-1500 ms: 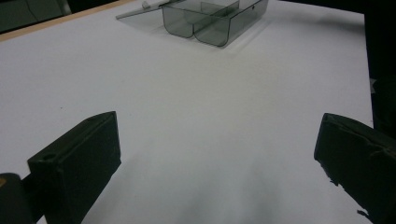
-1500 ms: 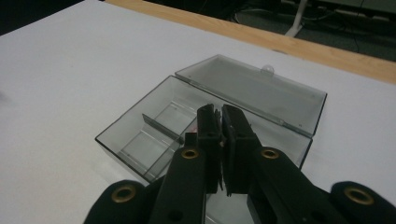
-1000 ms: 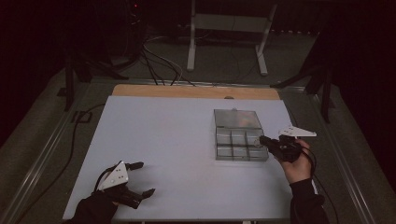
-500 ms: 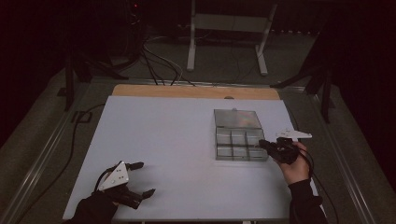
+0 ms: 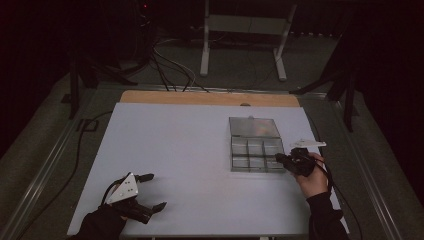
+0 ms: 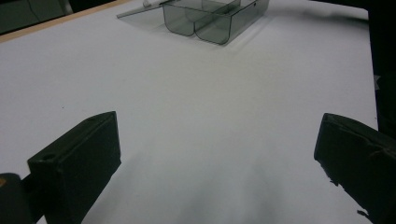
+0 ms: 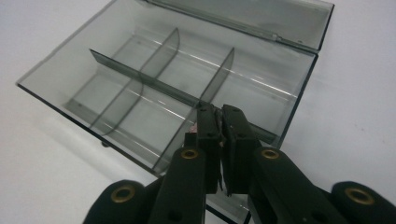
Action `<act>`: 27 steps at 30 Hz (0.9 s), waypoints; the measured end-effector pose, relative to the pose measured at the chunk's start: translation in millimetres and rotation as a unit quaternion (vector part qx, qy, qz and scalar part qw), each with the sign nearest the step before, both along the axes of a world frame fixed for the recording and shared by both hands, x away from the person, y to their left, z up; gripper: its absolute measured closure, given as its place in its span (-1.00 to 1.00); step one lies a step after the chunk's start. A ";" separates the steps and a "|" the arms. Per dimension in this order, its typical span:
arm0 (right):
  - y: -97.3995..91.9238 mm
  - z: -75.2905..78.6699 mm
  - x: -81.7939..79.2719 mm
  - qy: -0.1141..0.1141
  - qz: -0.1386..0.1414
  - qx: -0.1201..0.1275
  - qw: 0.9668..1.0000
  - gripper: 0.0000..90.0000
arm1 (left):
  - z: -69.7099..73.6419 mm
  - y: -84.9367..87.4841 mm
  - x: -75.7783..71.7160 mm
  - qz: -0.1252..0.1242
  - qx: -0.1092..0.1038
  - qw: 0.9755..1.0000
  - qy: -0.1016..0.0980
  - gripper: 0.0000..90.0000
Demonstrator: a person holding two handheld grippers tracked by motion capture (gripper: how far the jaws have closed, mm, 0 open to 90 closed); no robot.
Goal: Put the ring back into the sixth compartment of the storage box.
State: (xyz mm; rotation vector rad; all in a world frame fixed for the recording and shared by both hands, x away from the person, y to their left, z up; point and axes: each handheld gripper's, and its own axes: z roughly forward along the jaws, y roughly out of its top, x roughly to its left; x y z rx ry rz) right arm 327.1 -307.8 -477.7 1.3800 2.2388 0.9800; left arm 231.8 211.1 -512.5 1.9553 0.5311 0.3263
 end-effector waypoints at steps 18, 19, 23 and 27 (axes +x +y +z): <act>-0.6 10.4 1.0 0.003 -0.013 0.033 0.999 0.29 | 0.0 -0.1 0.1 -0.001 0.000 1.000 0.000 -0.97; -0.4 11.3 0.9 0.001 -0.010 0.033 0.999 0.16 | 0.2 0.0 0.2 -0.001 -0.002 1.000 0.000 -0.97; 3.6 18.2 -1.5 -0.016 0.005 0.052 0.998 -0.18 | -0.1 -0.2 0.2 -0.001 0.000 1.000 0.000 -0.97; 10.4 24.9 -4.8 -0.027 0.016 0.065 0.997 -0.41 | 0.0 -0.1 0.4 -0.001 -0.001 1.000 0.001 -0.97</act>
